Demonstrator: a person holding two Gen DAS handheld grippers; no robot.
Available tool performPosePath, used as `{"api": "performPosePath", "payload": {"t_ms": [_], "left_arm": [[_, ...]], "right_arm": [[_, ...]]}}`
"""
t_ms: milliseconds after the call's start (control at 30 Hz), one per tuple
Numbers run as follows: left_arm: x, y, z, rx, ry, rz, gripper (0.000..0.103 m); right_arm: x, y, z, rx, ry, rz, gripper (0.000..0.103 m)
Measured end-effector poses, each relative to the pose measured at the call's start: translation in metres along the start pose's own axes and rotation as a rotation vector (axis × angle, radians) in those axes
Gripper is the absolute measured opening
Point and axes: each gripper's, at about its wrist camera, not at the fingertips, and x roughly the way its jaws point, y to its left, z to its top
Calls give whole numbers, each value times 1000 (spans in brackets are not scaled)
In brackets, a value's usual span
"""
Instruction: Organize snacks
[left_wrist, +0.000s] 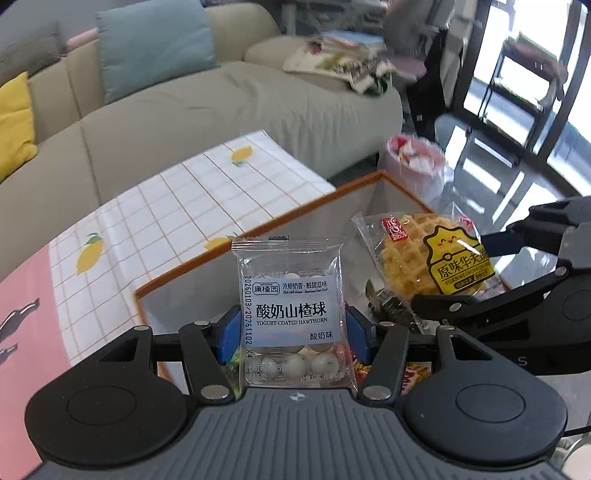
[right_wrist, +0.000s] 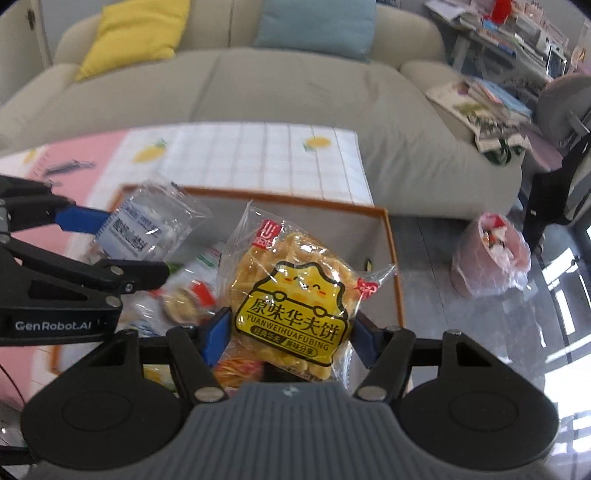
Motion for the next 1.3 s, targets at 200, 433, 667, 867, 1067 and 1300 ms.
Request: {"api": "performPosePath", "payload": {"t_ms": [200,433,667,867,1067,1300], "left_arm": [[30,-10,1,74,27,61,66],[56,-5,-1,76,78,88,67],[61,-4,3,105,105,93,74],[32,-2,6,127,-8,129,75],[-20,1,9,153,-139,174,75],[-87,3,-6,191,-239,207,75]], "right_arm": [[35,-7,-4,-3,44,-25,67],[60,3,-5,-52,72,-18,68],[70,11,-4,-78,93,-29,72],[54,17,3,-110,68,-44,87],[13,22,10,-100,24,-56,94],[-58,35,0,63,-74,5,97]]}}
